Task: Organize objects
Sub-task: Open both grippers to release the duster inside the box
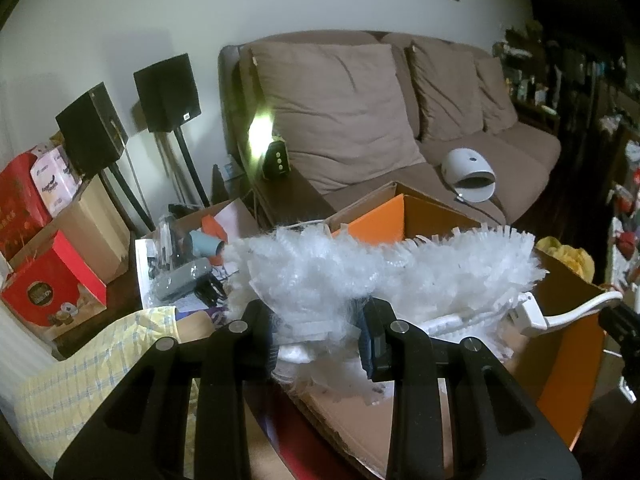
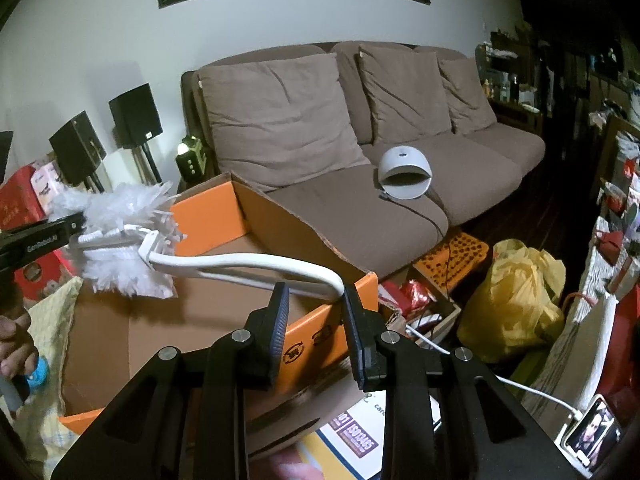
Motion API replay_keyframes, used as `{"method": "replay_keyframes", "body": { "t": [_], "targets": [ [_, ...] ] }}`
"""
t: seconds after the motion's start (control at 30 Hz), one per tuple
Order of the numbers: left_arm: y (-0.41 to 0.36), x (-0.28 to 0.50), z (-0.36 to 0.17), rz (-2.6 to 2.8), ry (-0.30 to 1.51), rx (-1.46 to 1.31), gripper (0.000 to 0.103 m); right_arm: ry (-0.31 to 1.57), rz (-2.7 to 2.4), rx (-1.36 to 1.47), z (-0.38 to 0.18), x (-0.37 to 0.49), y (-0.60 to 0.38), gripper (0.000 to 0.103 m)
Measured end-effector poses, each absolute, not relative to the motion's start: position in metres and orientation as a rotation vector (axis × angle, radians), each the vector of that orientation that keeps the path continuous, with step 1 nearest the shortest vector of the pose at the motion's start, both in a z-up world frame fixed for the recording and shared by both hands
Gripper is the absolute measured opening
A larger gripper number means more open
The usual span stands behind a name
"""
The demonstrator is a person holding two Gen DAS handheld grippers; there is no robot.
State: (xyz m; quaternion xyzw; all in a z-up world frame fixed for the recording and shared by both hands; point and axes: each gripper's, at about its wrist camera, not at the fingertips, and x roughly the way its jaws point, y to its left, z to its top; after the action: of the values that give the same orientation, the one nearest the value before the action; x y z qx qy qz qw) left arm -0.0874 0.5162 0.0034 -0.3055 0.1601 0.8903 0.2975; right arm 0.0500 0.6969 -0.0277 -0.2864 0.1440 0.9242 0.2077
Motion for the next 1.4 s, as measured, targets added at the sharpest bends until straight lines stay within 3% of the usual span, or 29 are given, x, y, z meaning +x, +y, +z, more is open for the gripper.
{"method": "replay_keyframes", "body": {
  "t": [0.7,1.4],
  "targets": [
    [0.523,-0.089,-0.004,2.354,0.46,-0.825,0.03,0.43,2.568,-0.806,-0.027,0.051,0.701,0.026],
    [0.523,-0.079,-0.007,2.324,0.437,-0.816,0.032,0.498,2.58,-0.792,-0.025,0.052,0.708,0.018]
  ]
}}
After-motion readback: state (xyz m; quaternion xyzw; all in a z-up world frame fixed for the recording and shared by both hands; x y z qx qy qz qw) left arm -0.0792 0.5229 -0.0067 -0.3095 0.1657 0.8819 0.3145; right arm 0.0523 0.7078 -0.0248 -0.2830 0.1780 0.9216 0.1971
